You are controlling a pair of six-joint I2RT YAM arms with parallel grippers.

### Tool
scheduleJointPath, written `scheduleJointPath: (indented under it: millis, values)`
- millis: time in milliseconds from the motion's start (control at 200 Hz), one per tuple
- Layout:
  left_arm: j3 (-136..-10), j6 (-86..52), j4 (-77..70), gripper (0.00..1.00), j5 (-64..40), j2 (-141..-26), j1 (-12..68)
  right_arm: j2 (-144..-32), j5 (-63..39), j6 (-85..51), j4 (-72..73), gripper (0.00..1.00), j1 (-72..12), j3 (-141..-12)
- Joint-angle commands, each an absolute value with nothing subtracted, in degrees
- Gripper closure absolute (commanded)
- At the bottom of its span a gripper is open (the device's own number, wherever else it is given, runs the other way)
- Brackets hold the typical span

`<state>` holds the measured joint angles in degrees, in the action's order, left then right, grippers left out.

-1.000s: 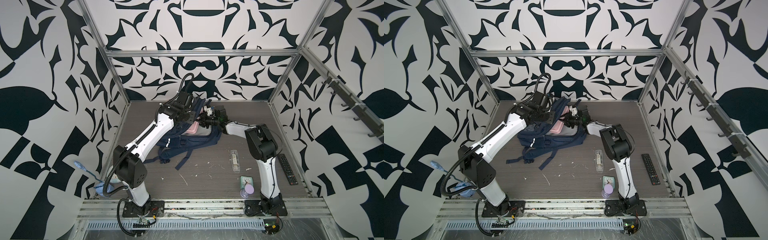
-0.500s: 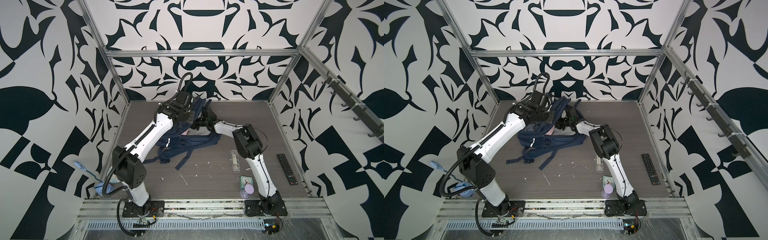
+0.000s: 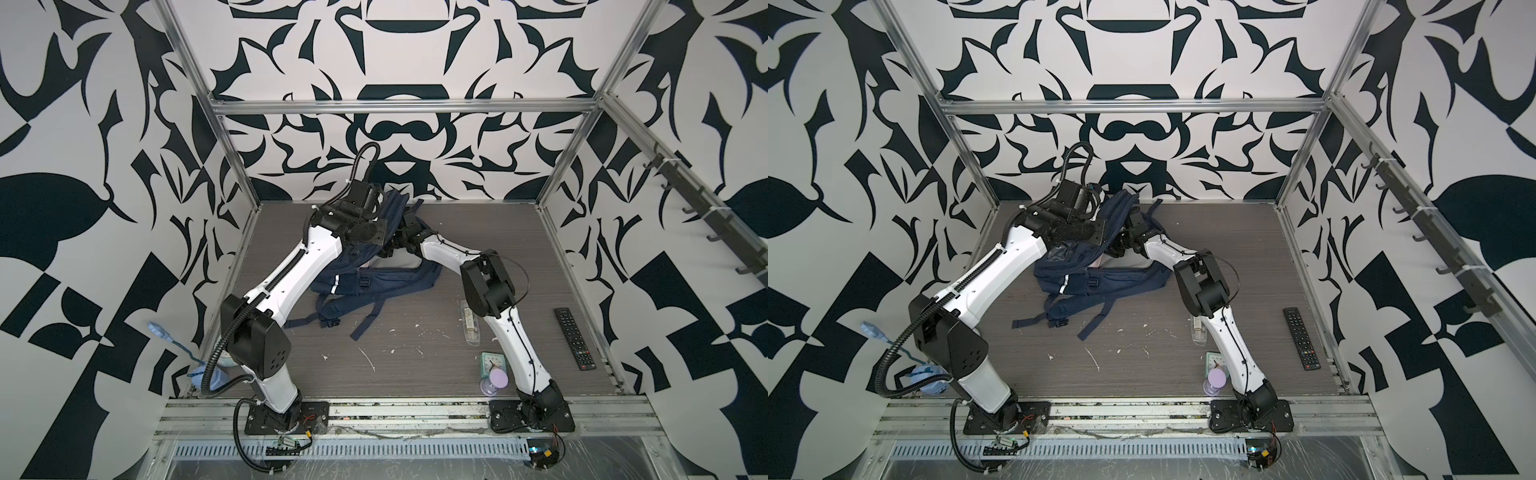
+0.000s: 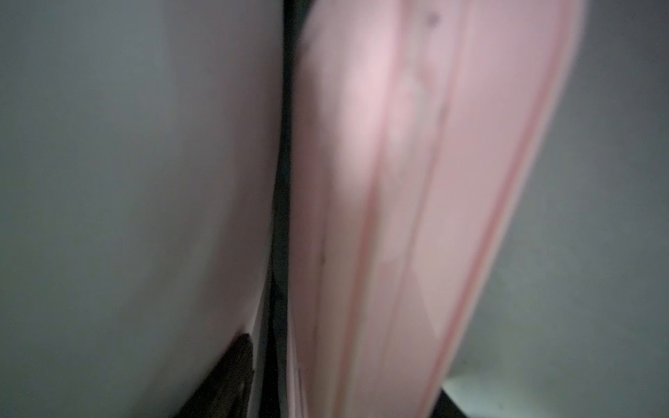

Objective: Pack books, pencil case, and school supplies into a backpack
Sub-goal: Place the pencil case in the student bag.

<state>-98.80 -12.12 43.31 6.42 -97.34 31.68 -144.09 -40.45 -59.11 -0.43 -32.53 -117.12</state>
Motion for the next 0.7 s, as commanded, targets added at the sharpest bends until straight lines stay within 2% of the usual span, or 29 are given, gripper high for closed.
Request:
scheduleJointPath:
  millis: [0, 305, 695]
  values:
    - [-99.32, -13.27, 40.6, 1.0, 5.1, -94.26, 31.23, -140.33, -40.79, -55.0, -2.07, 0.37, -32.12, -120.59]
    - [-98.72, -13.39, 40.26, 1.0, 4.66, -94.4, 30.92, -136.5, -39.38, -52.46, -4.15, 0.38, -30.74, -115.83]
    - [-98.26, -13.96, 40.17, 1.0, 3.69, -94.49, 30.73, -138.7, -40.22, -53.76, -2.71, 0.49, -31.55, -116.83]
